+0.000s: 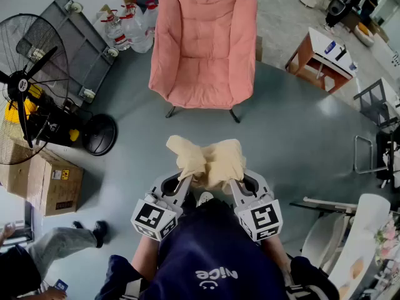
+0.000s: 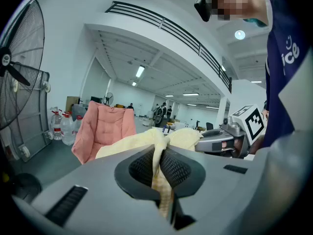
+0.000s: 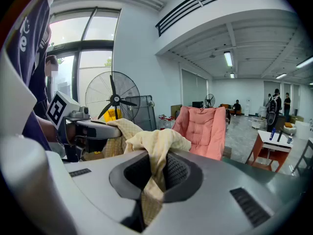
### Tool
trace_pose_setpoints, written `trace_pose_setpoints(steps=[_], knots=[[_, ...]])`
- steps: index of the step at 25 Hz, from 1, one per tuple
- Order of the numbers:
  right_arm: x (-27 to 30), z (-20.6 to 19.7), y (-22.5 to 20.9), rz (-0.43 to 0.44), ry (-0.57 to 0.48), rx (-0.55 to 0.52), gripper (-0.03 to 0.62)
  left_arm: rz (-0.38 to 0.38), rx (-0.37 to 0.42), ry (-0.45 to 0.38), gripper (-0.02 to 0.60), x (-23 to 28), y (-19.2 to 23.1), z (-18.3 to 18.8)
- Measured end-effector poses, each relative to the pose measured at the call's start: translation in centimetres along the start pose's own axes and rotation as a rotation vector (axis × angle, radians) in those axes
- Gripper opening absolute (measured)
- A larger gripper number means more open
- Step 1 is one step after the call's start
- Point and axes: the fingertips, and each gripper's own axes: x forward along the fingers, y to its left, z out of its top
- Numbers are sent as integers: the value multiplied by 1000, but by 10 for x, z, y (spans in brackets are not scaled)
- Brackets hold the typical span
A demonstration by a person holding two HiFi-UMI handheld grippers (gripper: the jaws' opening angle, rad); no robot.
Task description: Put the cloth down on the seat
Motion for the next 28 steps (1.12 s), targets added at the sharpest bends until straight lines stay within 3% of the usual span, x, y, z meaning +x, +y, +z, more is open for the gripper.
trace_pose_setpoints(steps=[12, 24, 28], knots=[[50, 32, 23, -49, -10, 46, 64, -73, 17, -12, 31, -4, 59, 28], [128, 78, 29, -218, -68, 62, 64, -218, 54, -37, 31, 15, 152, 64], [149, 79, 33, -249, -77, 81, 64, -228, 55, -42, 31, 17, 180, 67]])
